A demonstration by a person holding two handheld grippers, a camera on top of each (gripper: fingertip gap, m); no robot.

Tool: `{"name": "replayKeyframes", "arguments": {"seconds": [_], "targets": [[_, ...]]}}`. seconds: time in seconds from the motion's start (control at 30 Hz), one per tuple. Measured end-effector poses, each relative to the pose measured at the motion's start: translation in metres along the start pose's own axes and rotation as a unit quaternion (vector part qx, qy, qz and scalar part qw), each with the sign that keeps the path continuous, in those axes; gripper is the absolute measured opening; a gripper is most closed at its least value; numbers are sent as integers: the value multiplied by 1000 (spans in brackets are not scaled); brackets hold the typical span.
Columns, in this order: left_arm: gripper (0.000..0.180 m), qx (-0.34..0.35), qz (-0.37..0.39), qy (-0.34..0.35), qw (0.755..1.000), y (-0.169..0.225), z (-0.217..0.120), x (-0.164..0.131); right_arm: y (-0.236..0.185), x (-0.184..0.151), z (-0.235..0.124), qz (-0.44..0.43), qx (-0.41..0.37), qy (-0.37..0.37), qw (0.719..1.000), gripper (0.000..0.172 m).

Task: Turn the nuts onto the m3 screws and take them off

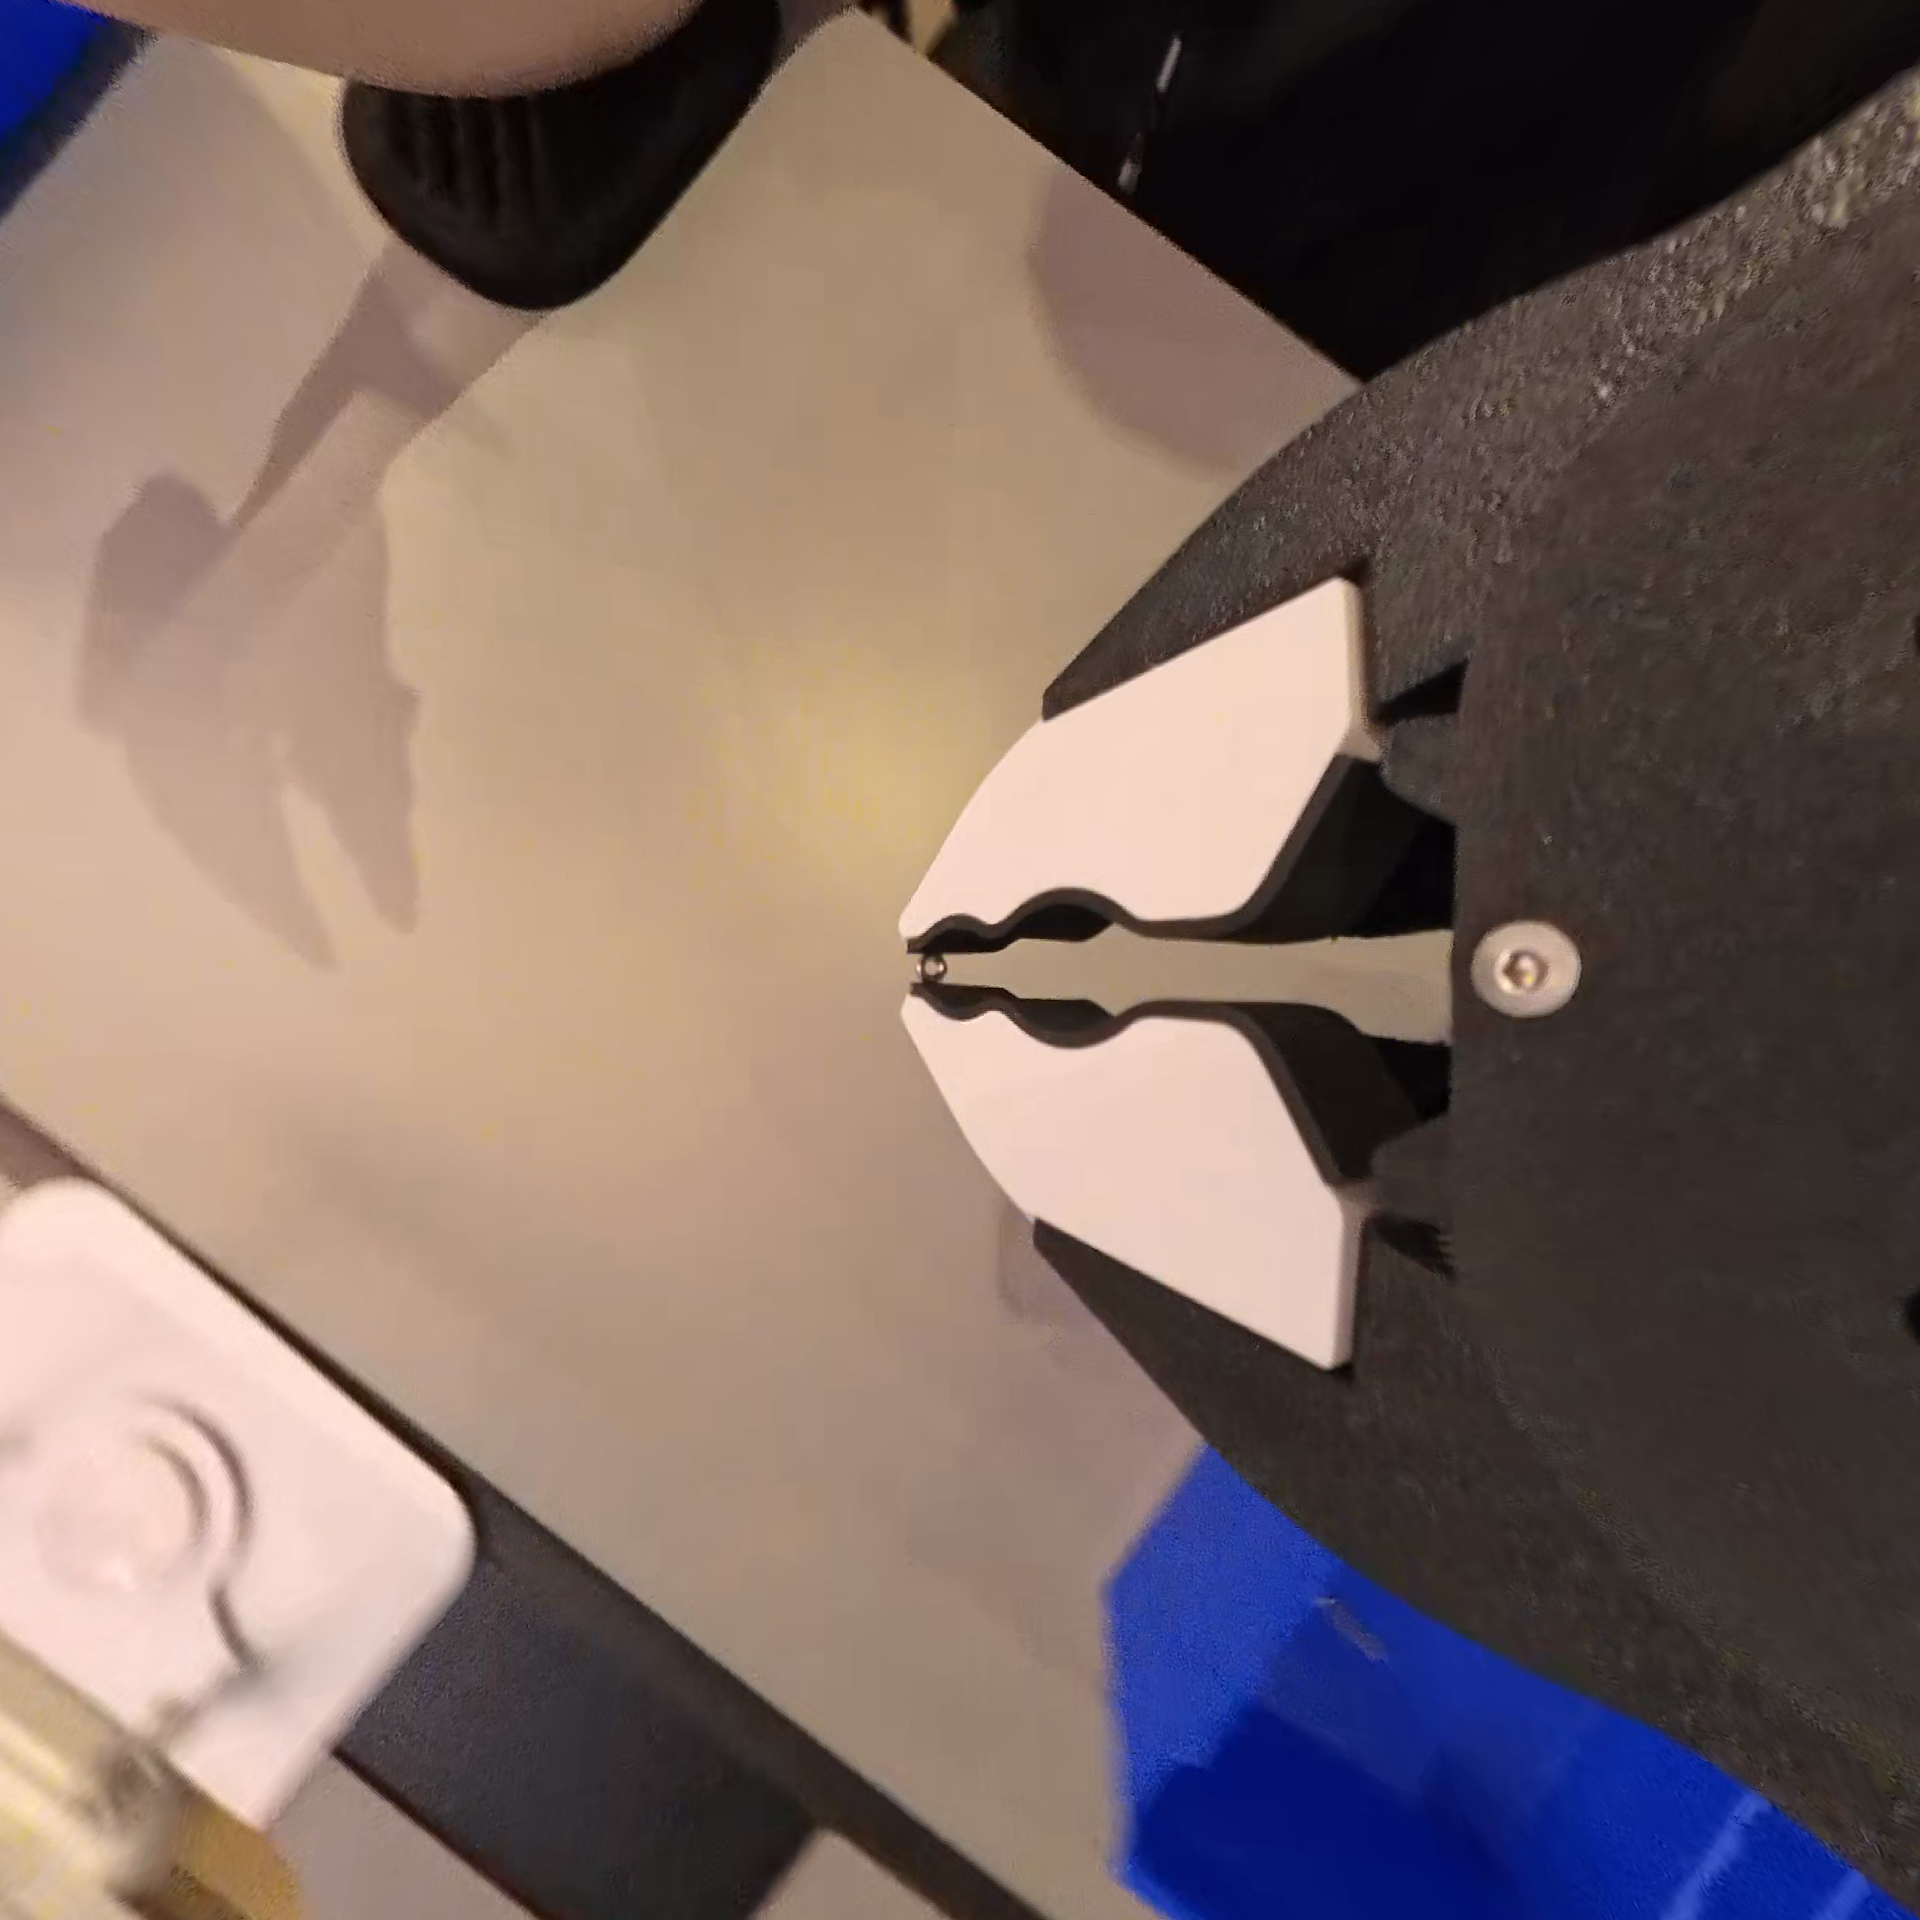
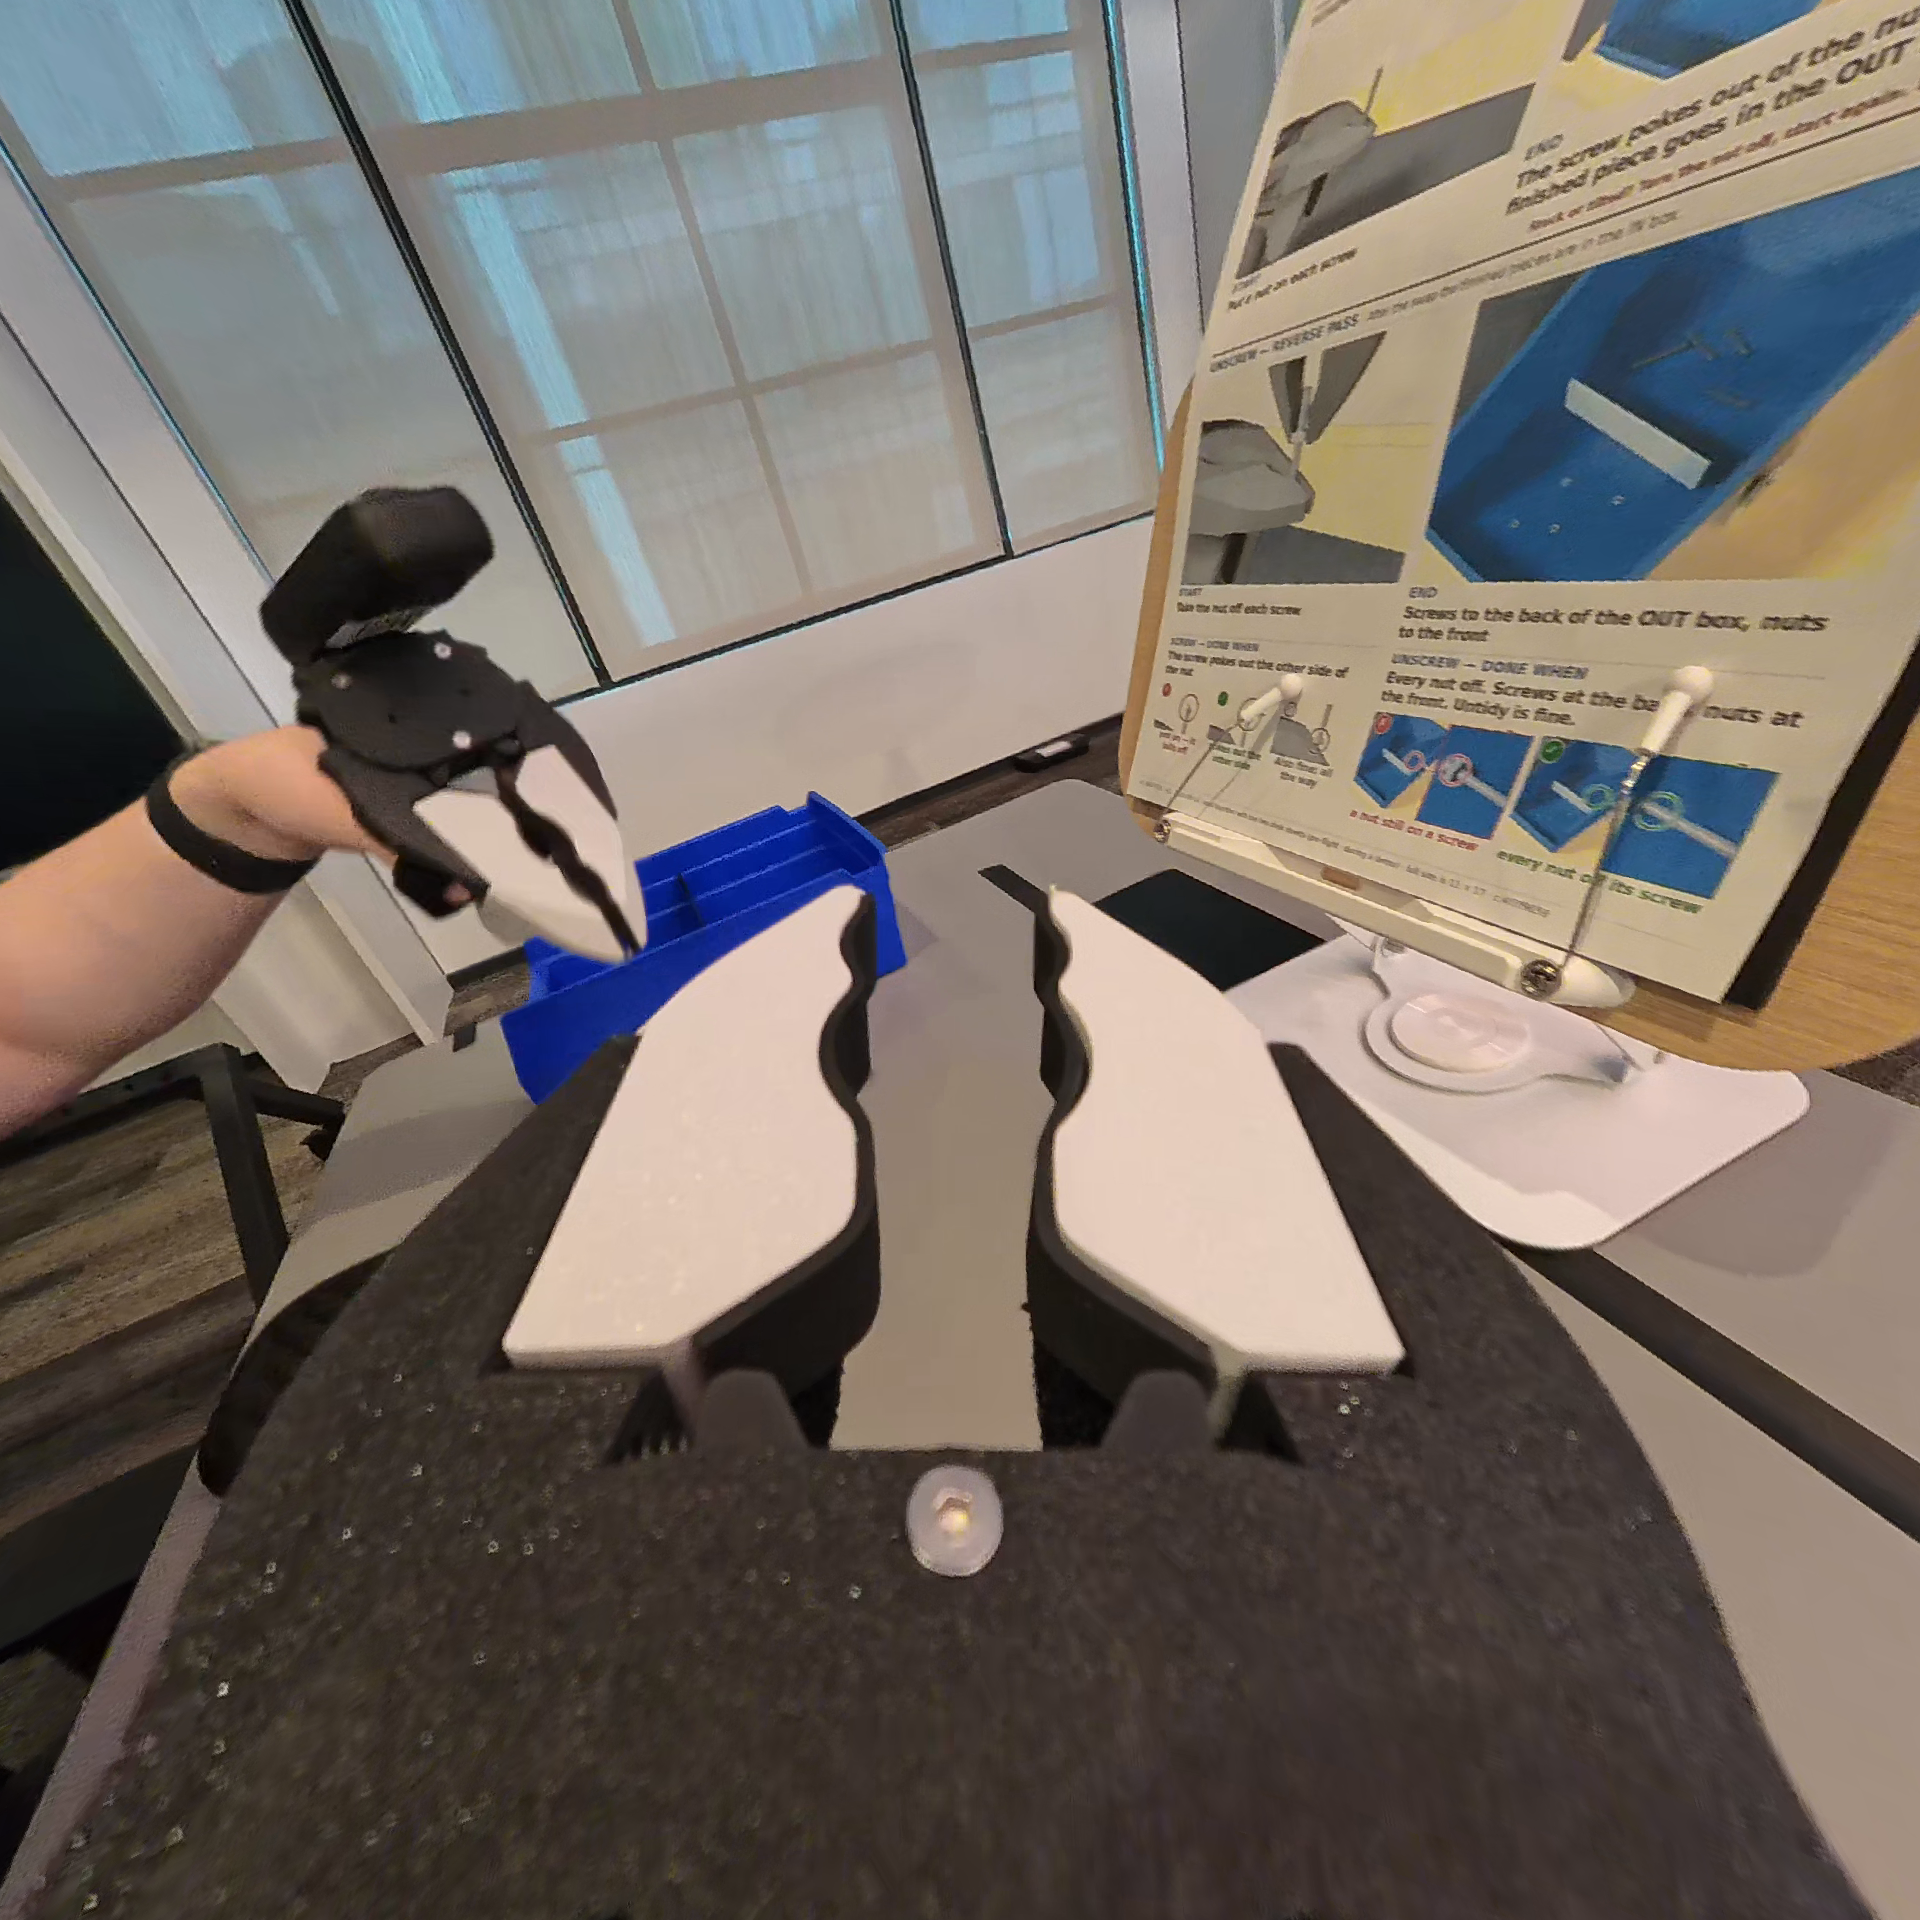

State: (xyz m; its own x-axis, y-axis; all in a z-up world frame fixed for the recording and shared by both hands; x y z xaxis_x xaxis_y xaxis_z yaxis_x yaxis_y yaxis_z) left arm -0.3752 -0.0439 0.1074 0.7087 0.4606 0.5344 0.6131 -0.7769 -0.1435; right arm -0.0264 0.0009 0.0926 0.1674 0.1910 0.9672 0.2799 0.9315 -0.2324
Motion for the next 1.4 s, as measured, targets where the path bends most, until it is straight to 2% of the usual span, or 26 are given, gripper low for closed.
{"name": "replayKeyframes", "arguments": {"seconds": [0.1, 0.2, 0.33, 0.47, 0.77, 1.4], "targets": [[5, -25, 85, -3, 996, 47, 46, 32, 5, -2, -11, -4, -28, -7, 1000, 29], [5, -34, 143, -14, 989, 81, 96, 50, 10, -4, -24, 0, -52, -6, 999, 29], [5, -31, 195, -48, 979, 107, 153, 56, 14, -1, -34, 5, -57, 11, 998, 29], [5, -36, 219, -69, 973, 117, 182, 57, 16, -4, -38, -2, -69, -2, 998, 29], [5, -55, 221, -111, 967, 120, 208, 51, 18, -4, -42, 1, -69, 6, 998, 29], [5, -68, 215, -159, 961, 121, 217, 48, 23, -6, -48, 17, -67, 17, 997, 29]]}}
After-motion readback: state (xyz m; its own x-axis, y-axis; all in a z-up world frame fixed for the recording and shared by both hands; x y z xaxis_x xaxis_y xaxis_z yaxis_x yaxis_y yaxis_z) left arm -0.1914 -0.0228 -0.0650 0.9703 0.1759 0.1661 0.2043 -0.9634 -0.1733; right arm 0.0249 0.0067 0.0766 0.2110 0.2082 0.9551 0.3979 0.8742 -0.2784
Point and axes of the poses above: each gripper's, where its closed fingertips meet, z out along the fingers, x out of its top, y = z × x across the jaws, the point moved 9 cm from there along -z, back along the fingers, and after that the axes turned 11 degrees about x, right-handed, at the moved point
